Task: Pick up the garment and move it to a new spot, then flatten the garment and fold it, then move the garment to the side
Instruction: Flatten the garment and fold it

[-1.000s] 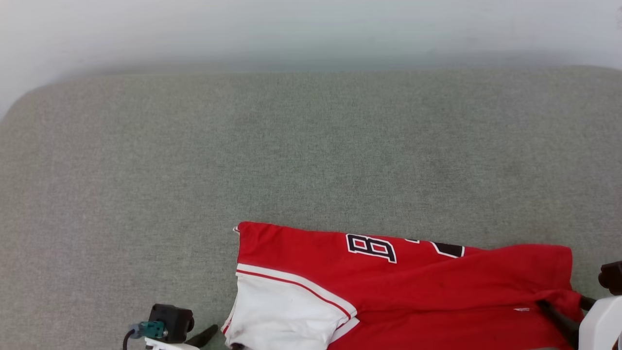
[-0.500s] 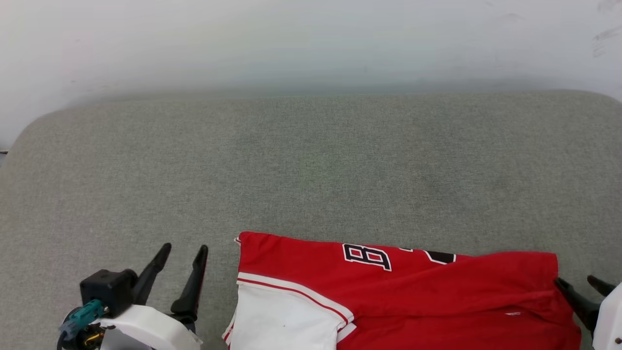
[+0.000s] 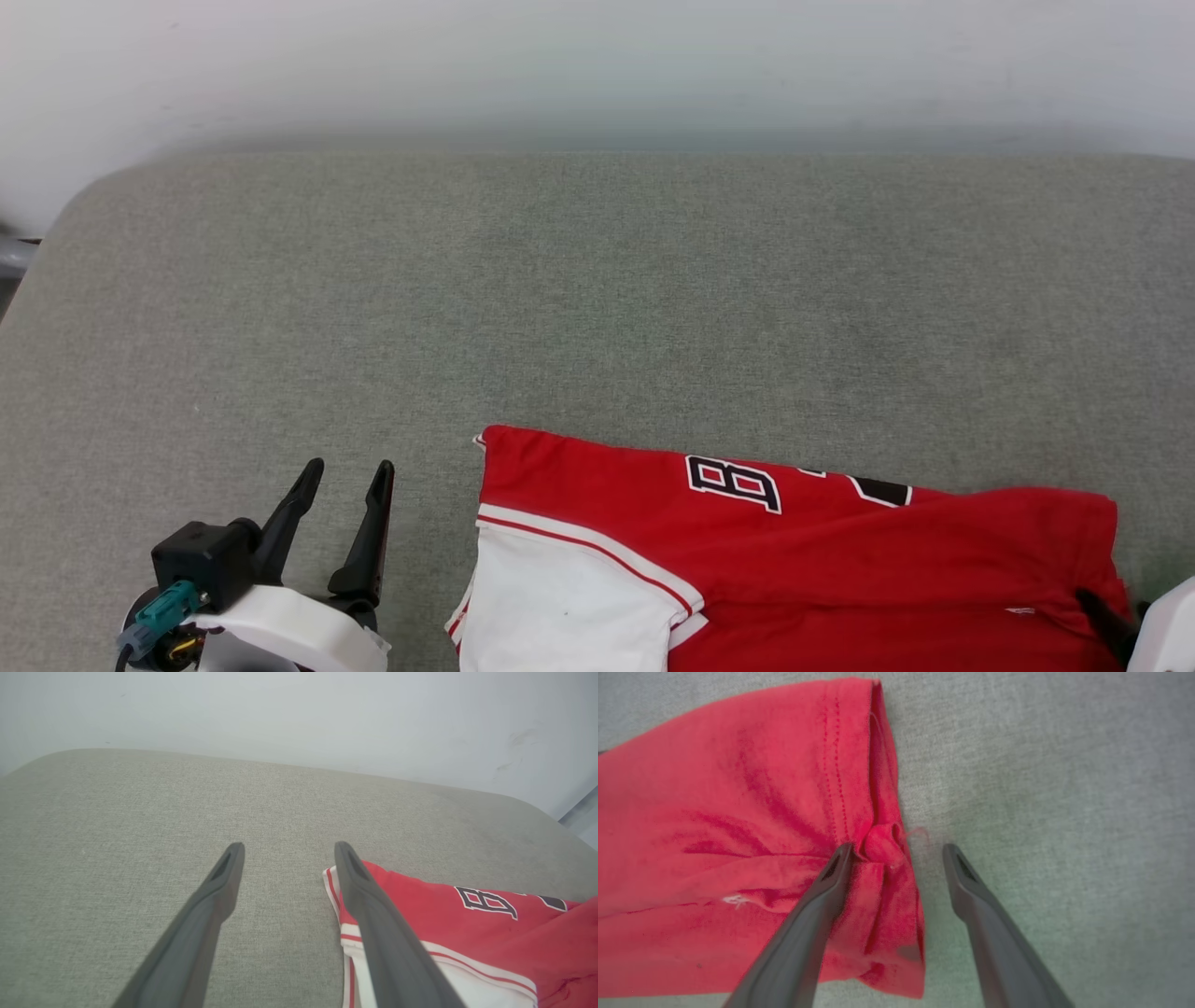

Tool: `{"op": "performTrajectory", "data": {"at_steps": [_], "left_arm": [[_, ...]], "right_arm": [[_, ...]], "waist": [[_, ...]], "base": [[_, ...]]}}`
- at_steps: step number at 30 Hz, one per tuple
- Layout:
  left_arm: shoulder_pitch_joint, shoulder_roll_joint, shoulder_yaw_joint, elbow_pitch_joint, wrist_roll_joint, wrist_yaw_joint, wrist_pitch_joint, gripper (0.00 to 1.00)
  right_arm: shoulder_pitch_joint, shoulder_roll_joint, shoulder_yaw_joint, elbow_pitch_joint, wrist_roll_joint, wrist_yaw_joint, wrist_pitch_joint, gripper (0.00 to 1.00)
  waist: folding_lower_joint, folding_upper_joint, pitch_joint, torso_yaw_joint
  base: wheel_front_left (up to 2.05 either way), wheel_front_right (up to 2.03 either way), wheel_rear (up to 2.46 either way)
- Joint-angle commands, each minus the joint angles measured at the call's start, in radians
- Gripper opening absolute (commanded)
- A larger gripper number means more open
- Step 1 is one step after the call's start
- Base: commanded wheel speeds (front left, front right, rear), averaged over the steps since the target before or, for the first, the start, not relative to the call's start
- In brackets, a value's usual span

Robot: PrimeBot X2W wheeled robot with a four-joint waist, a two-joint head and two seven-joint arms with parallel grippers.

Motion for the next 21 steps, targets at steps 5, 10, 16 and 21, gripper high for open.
{"op": "performTrajectory", "data": {"at_steps": [5, 10, 16, 21], "left_arm": [[-0.02, -0.004, 0.007, 0.009, 0.011, -0.005, -0.006, 1.0], [-0.027, -0.009, -0.002, 0.019, 0.014, -0.011, -0.005, 1.0], [-0.035, -0.013, -0.009, 0.024, 0.014, -0.007, 0.0, 1.0], [-0.034, -0.013, -0.013, 0.026, 0.016, -0.003, 0.001, 1.0]], "right_arm": [[-0.016, 0.039, 0.015, 0.06, -0.009, -0.001, 0.015, 1.0], [-0.01, 0.089, 0.085, 0.086, 0.036, 0.005, 0.06, 1.0], [-0.002, 0.115, 0.148, 0.095, 0.066, 0.007, 0.072, 1.0], [-0.002, 0.101, 0.174, 0.122, 0.06, 0.007, 0.046, 0.02]], "waist": [[0.0, 0.0, 0.015, 0.01], [0.0, 0.0, 0.023, 0.014], [0.0, 0.0, 0.022, 0.014], [0.0, 0.0, 0.012, 0.012]], "base": [[0.0, 0.0, 0.0], [0.0, 0.0, 0.0], [0.0, 0.0, 0.0], [0.0, 0.0, 0.0]]}}
